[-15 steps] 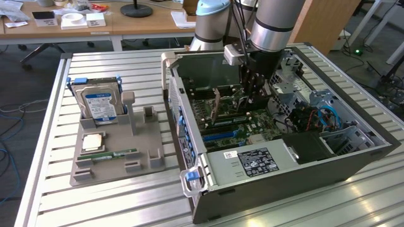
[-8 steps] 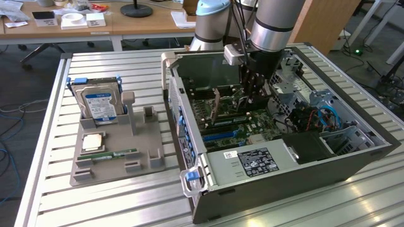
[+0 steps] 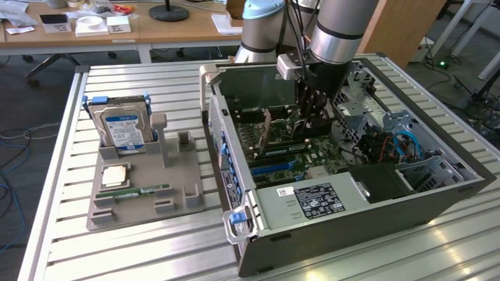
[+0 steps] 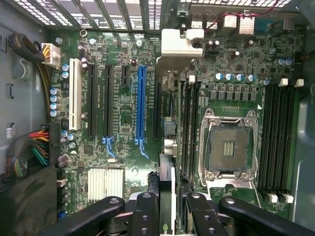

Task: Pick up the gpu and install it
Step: 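Insert the gpu into the slot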

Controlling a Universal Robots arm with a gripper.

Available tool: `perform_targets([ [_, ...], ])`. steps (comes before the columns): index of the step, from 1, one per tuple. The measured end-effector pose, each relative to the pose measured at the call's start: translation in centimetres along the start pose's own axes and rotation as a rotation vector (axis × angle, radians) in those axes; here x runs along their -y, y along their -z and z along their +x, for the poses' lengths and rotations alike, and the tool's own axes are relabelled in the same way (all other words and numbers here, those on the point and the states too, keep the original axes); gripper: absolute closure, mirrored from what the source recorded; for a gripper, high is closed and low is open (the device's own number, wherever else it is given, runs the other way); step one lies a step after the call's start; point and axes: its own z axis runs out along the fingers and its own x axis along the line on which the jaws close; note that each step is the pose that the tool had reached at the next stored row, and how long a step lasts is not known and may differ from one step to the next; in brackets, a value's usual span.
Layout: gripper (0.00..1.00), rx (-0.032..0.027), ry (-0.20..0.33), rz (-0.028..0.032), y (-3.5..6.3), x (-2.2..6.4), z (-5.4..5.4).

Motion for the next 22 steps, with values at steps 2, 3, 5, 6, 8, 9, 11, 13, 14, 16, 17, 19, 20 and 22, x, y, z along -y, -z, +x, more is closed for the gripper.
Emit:
perform_targets([
  [2,0.74,-0.0003,-0.001,-0.0013,0.02,0.01,0.11],
  [3,0.74,-0.0002,-0.002,-0.0023,0.01,0.0,0.17],
  [5,0.74,-0.0003,-0.003,-0.0057,0.02,0.0,0.31],
  [6,0.74,-0.0002,-0.004,-0.0072,0.02,0.0,0.38],
  [8,0.74,-0.0002,-0.005,-0.0084,0.02,-0.01,0.52],
  [9,0.74,-0.0002,-0.006,-0.0087,0.03,-0.01,0.58],
  [11,0.74,-0.0002,-0.006,-0.0088,0.02,-0.01,0.61],
  [13,0.74,-0.0002,-0.006,-0.0088,0.02,0.0,0.61],
  [14,0.74,-0.0002,-0.006,-0.0088,0.03,0.0,0.61],
  [16,0.74,-0.0003,-0.006,-0.0089,0.03,-0.01,0.62],
  [17,0.74,-0.0002,-0.006,-0.0089,0.03,0.0,0.62],
  [19,0.74,-0.0003,-0.006,-0.0089,0.02,-0.01,0.62],
  [20,0.74,-0.0001,-0.006,-0.0088,-0.02,-0.05,0.62],
  [22,0.74,-0.0001,-0.01,-0.0088,-0.11,-0.19,0.62],
])
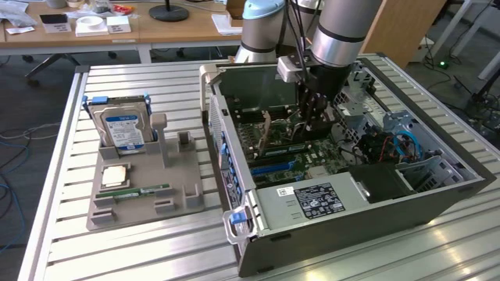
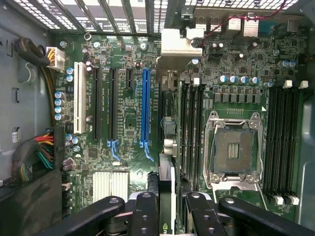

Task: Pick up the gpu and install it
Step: 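Insert the gpu into the slot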

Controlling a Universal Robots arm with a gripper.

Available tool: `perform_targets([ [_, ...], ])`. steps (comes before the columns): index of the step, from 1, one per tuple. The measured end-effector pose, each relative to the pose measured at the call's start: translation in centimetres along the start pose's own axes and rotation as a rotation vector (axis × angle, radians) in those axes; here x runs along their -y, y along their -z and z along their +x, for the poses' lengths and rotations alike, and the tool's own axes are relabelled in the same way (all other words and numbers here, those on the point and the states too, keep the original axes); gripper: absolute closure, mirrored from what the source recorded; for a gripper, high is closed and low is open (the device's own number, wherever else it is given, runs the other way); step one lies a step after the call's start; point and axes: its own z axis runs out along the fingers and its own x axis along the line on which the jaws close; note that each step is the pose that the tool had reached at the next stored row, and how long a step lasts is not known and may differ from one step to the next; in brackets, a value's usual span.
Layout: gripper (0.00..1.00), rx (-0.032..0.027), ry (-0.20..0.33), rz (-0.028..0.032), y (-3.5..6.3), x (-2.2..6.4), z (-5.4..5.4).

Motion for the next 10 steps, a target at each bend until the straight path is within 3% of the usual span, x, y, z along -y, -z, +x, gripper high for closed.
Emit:
perform_targets([
  [10,0.74,-0.0017,-0.039,0.0008,-0.12,-0.18,0.12],
])
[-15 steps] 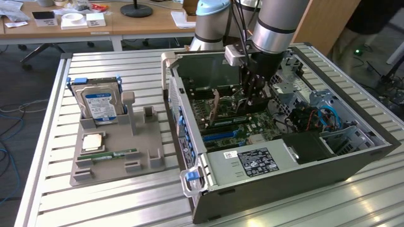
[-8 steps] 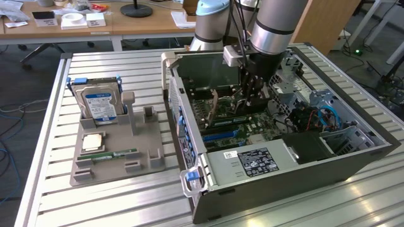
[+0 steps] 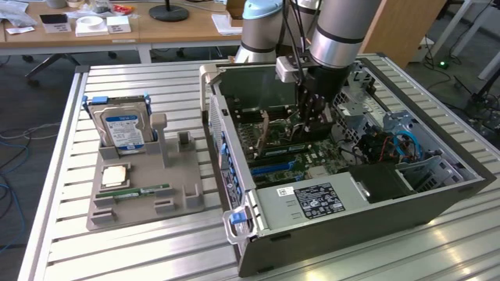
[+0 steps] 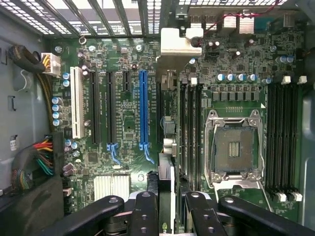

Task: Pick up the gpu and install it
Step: 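Insert the gpu into the slot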

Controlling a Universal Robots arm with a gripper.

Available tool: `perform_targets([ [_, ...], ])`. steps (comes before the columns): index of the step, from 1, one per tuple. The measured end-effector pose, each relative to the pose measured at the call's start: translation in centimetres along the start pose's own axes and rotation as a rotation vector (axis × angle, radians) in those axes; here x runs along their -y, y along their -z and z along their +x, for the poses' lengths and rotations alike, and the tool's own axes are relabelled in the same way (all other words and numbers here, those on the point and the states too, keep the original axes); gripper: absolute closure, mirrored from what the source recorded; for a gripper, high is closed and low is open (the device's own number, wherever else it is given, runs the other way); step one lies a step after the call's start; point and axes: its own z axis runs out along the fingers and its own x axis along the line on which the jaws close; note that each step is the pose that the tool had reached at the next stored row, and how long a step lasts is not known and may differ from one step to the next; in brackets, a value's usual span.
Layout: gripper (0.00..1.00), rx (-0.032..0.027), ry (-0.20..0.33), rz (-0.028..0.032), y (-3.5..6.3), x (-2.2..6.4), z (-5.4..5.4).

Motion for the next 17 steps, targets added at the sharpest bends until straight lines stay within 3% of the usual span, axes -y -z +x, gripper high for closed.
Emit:
perform_targets([
  [7,0.74,0.0004,0.0,0.0003,0.01,-0.53,0.8],
  [17,0.74,0.0029,0.001,0.0065,-0.04,-1.93,1.4],
])
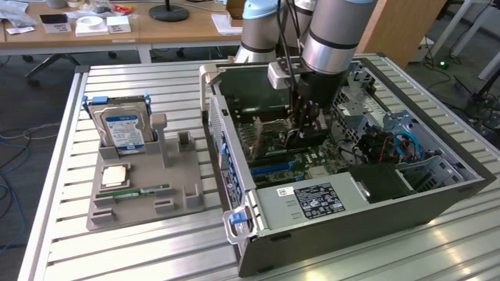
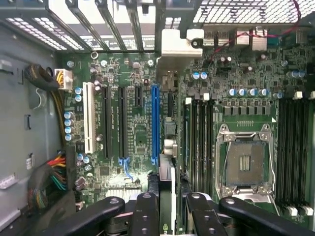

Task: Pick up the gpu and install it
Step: 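Insert the gpu into the slot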

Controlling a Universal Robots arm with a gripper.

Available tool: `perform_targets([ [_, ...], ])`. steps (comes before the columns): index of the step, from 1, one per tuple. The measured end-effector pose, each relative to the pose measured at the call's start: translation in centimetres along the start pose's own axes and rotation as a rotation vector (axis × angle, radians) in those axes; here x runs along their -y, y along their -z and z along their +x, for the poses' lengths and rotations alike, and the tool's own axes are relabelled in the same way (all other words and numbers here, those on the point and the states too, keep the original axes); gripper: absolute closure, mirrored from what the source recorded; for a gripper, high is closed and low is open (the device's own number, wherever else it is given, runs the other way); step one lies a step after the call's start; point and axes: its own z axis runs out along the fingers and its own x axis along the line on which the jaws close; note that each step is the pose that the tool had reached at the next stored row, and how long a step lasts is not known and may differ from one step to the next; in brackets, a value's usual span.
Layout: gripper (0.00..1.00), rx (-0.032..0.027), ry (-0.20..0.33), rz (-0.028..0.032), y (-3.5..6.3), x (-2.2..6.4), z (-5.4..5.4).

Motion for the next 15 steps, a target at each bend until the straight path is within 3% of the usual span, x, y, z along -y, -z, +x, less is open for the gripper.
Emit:
perform_targets([
  [6,0.74,0.0005,0.02,0.0046,-0.09,-0.41,0.14],
  [15,0.74,0.0006,0.03,0.0048,-0.35,-0.71,0.28],
])
